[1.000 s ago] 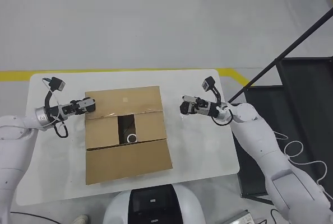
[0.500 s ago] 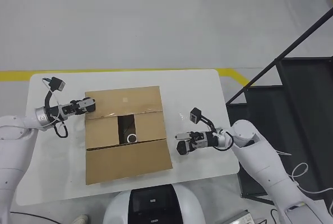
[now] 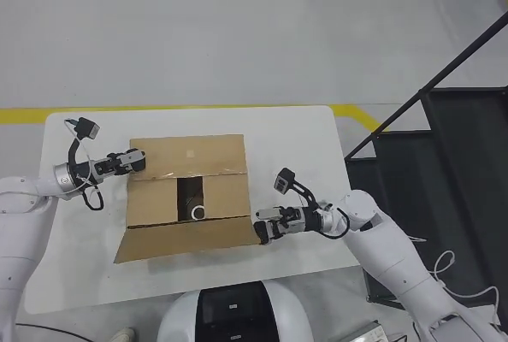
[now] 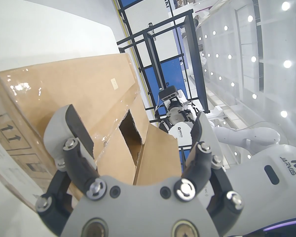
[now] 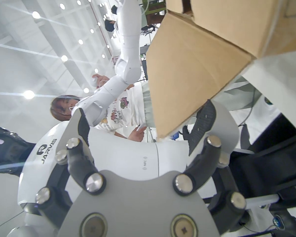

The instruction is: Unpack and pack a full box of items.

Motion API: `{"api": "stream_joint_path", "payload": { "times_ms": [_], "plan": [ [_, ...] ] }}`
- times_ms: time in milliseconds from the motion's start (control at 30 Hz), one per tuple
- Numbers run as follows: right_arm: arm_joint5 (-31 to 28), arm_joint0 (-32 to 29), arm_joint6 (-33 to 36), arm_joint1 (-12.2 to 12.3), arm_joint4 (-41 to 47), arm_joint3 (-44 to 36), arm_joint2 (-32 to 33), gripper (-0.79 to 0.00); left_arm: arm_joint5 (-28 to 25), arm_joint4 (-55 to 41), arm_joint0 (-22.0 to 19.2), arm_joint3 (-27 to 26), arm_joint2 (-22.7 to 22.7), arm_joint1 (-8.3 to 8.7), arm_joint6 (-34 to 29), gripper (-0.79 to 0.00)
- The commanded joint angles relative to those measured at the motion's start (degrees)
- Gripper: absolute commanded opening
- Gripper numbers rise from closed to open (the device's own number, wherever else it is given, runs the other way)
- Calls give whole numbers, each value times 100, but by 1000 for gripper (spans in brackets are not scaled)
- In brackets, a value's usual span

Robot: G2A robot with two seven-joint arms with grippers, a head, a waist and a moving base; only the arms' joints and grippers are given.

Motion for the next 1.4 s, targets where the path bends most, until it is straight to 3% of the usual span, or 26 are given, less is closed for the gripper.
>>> {"api": "stream_joint_path", "payload": {
  "times_ms": [0, 267, 500, 733, 933, 1133, 1367],
  "plan": [
    [-66, 12, -109, -28, 231, 2, -15, 0, 0, 0, 0, 0, 0, 0, 0, 0],
    [-689, 195, -816, -209, 813, 216, -211, 0, 0, 0, 0, 0, 0, 0, 0, 0],
    [-1520, 595, -1588, -434, 562, 783, -596, 0, 0, 0, 0, 0, 0, 0, 0, 0],
    [-2102, 987, -1889, -614, 211, 1269, -871, 0, 13, -2, 9, -10, -8, 0, 43, 0],
    [-2343, 1269, -1828, -713, -117, 1629, -1024, 0, 20, -108, 263, -451, -333, 81, 212, 0],
    [-2535, 1485, -1818, -792, -331, 1948, -1099, 0, 294, -173, 575, -1001, -576, 180, -142, 0],
    [-2710, 1685, -1824, -882, -403, 2221, -1148, 0, 1020, 6, 806, -1186, -757, 275, -336, 0]
  ]
}}
